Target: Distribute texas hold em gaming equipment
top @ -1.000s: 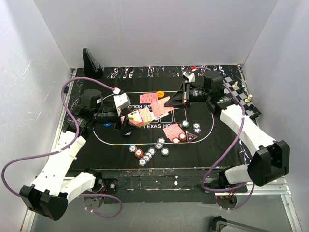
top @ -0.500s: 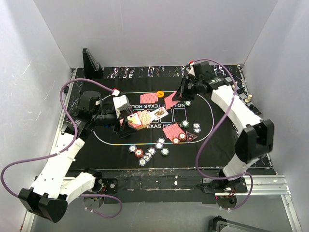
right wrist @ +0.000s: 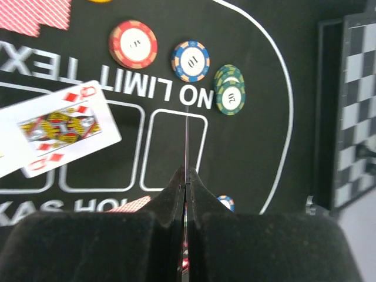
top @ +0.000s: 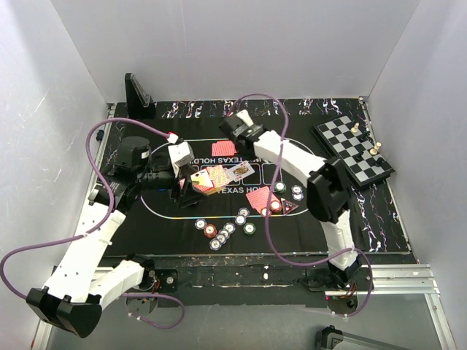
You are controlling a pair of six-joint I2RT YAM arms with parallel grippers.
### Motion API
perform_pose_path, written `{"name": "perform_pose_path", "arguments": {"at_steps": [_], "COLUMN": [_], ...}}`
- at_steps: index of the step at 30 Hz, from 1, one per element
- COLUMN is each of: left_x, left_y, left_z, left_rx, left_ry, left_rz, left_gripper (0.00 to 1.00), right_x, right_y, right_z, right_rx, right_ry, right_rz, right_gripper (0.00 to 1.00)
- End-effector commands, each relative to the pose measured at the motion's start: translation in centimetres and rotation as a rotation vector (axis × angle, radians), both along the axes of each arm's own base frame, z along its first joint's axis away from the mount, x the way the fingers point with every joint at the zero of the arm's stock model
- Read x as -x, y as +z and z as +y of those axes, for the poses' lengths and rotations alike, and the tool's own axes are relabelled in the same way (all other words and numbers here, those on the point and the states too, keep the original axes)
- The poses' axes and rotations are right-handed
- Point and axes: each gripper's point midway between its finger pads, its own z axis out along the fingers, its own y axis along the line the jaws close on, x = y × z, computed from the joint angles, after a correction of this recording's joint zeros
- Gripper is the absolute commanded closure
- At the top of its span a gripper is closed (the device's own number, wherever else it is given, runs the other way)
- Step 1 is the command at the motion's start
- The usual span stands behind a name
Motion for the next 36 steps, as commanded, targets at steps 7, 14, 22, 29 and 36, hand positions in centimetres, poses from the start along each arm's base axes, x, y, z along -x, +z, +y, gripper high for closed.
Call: {"name": "perform_pose_path", "arguments": {"at_steps": [7,14,22,29,36], "left_x": [0.9,1.0,1.0,1.3,1.4], "left_y": [3.0,2.8,2.7,2.5,2.4], "left_z": [0.1,0.2,0.3,0.5,0.6], "left_rx": [0.047,0.044,0.043,0.038,0.030], "left_ry": [-0.010,-0.006,-0.004,0.002,0.004], "left_rz": [-0.080,-0.081,-0.089,-0.087,-0.092], "left_gripper": [1.00,1.00,1.00,1.00,1.00], "right_x": [-1.9,-0.8,0.9,1.4,1.7], "right_y": [-3.2,-6.2,-8.4,-9.6,-10.6], "right_z": [-1.3,1.0,3.2,4.0,4.4], "right_rx": [0.435,0.386,0.277,0.215,0.179], "right_ry": [0.008,0.043,0.067,0.062,0.065], "right_rz": [-0.108,-0.041,0.028,0.049,0.064], "right_gripper": [0.99,0.99,0.99,0.96,0.88]}}
